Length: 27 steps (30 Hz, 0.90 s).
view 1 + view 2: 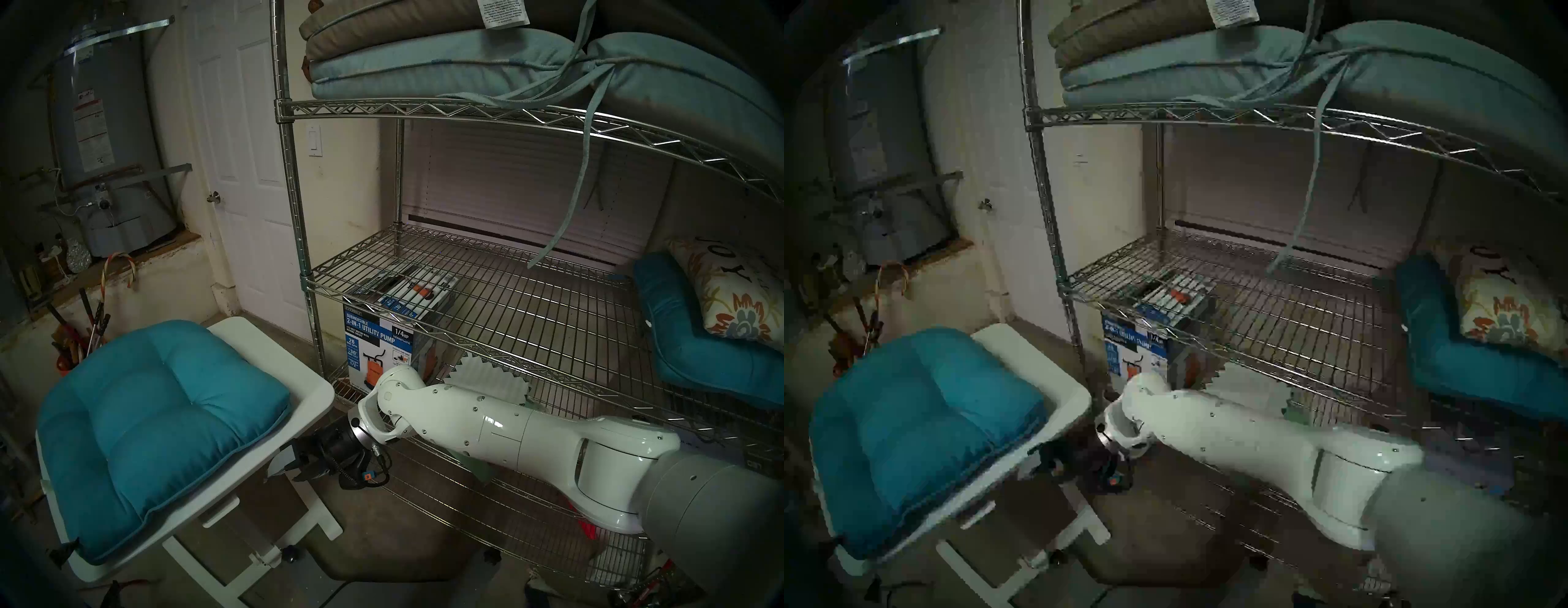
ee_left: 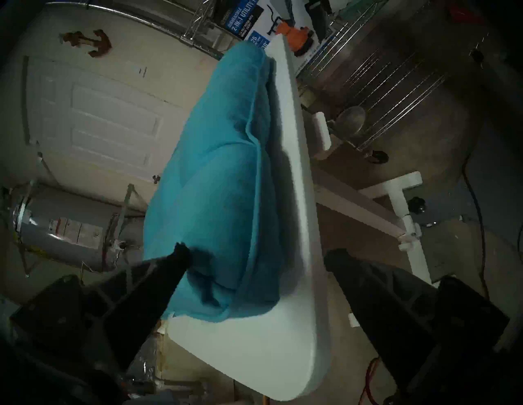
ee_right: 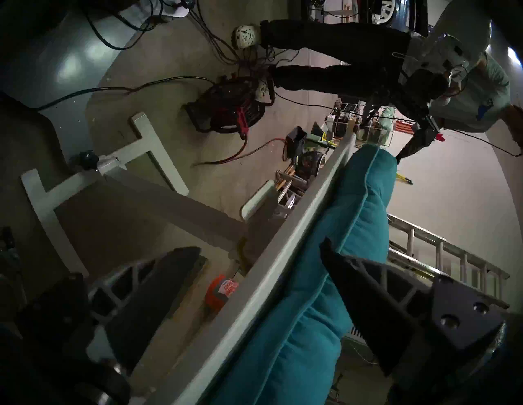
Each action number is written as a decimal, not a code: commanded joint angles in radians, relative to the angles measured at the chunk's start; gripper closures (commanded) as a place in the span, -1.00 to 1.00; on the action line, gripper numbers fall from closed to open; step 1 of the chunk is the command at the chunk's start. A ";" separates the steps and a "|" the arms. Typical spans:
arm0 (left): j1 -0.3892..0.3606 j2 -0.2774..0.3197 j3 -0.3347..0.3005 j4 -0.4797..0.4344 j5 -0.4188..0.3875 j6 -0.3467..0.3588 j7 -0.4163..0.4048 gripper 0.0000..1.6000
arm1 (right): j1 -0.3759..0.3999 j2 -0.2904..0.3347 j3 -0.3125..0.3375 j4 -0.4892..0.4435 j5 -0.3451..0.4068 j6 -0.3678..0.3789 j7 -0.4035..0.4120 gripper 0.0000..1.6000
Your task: Take cushion off the shelf
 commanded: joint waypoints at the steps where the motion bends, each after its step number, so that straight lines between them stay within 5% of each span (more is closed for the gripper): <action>1: 0.003 -0.023 -0.012 -0.056 -0.009 -0.029 0.030 -1.00 | -0.010 0.018 0.016 -0.052 0.022 0.003 0.002 -1.00; 27: -0.021 -0.050 0.033 -0.279 -0.019 0.015 0.008 -1.00 | -0.039 0.191 0.068 -0.195 0.053 0.029 0.010 -1.00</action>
